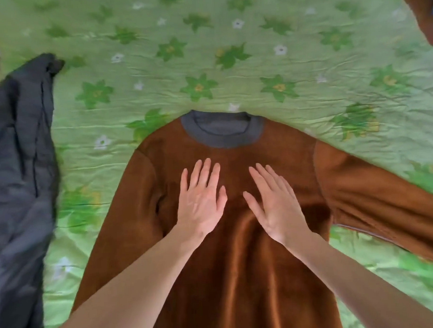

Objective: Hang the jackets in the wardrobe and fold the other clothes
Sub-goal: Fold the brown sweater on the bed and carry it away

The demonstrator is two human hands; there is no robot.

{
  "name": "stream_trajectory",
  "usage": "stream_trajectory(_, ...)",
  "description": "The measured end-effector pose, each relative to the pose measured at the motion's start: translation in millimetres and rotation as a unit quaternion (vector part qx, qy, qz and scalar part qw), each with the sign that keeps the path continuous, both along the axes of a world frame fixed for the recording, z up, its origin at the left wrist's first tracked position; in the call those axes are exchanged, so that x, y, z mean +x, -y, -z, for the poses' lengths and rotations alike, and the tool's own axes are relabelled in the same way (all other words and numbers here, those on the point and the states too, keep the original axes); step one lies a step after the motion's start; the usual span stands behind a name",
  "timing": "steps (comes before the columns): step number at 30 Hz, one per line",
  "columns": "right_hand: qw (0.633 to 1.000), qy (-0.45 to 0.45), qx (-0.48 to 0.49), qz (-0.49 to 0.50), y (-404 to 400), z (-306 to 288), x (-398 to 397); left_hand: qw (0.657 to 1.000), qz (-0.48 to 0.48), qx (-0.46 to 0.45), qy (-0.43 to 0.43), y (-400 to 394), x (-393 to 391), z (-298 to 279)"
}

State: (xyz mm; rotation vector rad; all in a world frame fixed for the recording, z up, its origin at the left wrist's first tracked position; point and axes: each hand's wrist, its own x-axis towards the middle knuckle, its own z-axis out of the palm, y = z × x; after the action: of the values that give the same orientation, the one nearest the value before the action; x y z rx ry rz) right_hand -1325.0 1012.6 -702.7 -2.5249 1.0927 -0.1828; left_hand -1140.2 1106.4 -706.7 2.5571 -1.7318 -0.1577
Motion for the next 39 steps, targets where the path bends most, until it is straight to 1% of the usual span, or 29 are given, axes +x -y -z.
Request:
stream_trajectory(5, 0.999, 0.008, -0.004, -0.052, -38, 7, 92, 0.998, -0.046, 0.036, 0.033, -57, 86, 6)
stream_trajectory(8, 0.997, 0.004, -0.003, -0.075, -58, 12, 139, 0.997, -0.062, 0.043, 0.03, -86, 119, 7)
stream_trajectory(11, 0.995, -0.002, -0.007, -0.103, -74, 15, 181, 0.996, -0.087, 0.013, -0.009, -102, 137, 8)
stream_trajectory(14, 0.991, -0.016, 0.001, -0.132, -85, 18, 215, 0.987, -0.152, 0.022, -0.048, -119, 148, 7)
stream_trajectory(16, 0.988, -0.038, 0.005, -0.147, -89, 24, 226, 0.98, -0.186, 0.038, -0.055, -131, 154, 8)
stream_trajectory(17, 0.987, -0.056, 0.0, -0.151, -89, 29, 228, 0.977, -0.197, 0.038, -0.072, -135, 157, 9)
stream_trajectory(18, 0.985, -0.076, -0.012, -0.155, -88, 34, 228, 0.97, -0.214, 0.032, -0.109, -137, 159, 6)
stream_trajectory(19, 0.983, -0.093, -0.024, -0.158, -88, 37, 227, 0.957, -0.235, 0.028, -0.167, -139, 163, 3)
stream_trajectory(20, 0.981, -0.107, -0.031, -0.161, -88, 38, 227, 0.936, -0.255, 0.03, -0.24, -142, 168, 3)
stream_trajectory(21, 0.979, -0.116, -0.03, -0.164, -88, 39, 226, 0.905, -0.27, 0.037, -0.328, -146, 174, 3)
stream_trajectory(23, 0.978, -0.127, -0.017, -0.165, -89, 37, 228, 0.824, -0.265, 0.056, -0.498, -163, 186, 3)
stream_trajectory(24, 0.978, -0.129, -0.015, -0.163, -89, 33, 230, 0.787, -0.249, 0.078, -0.559, -174, 190, 2)
stream_trajectory(25, 0.979, -0.129, -0.023, -0.159, -90, 27, 234, 0.764, -0.231, 0.102, -0.594, -186, 195, 0)
stream_trajectory(26, 0.979, -0.121, -0.04, -0.159, -90, 20, 238, 0.76, -0.215, 0.123, -0.601, -197, 198, -2)
stream_trajectory(27, 0.977, -0.105, -0.062, -0.174, -90, 13, 245, 0.768, -0.215, 0.137, -0.588, -207, 200, -5)
stream_trajectory(28, 0.97, -0.086, -0.086, -0.211, -90, 6, 253, 0.774, -0.225, 0.135, -0.576, -216, 202, -7)
stream_trajectory(29, 0.953, -0.071, -0.112, -0.271, -90, 0, 263, 0.78, -0.234, 0.124, -0.566, -224, 204, -5)
stream_trajectory(31, 0.897, -0.076, -0.145, -0.41, -91, -10, 287, 0.778, -0.257, 0.062, -0.57, -233, 206, -19)
stream_trajectory(32, 0.873, -0.091, -0.144, -0.457, -92, -14, 299, 0.777, -0.268, 0.027, -0.569, -236, 208, -30)
stream_trajectory(33, 0.862, -0.107, -0.137, -0.476, -93, -17, 310, 0.775, -0.273, 0.001, -0.57, -240, 213, -39)
stream_trajectory(34, 0.868, -0.111, -0.127, -0.468, -93, -21, 320, 0.766, -0.273, -0.014, -0.582, -244, 218, -50)
stream_trajectory(36, 0.91, -0.07, -0.103, -0.396, -91, -30, 332, 0.743, -0.247, 0.014, -0.622, -259, 229, -72)
stream_trajectory(37, 0.929, -0.045, -0.099, -0.355, -88, -34, 336, 0.737, -0.227, 0.055, -0.635, -269, 235, -79)
stream_trajectory(39, 0.948, -0.031, -0.102, -0.299, -81, -40, 340, 0.748, -0.2, 0.147, -0.615, -295, 242, -83)
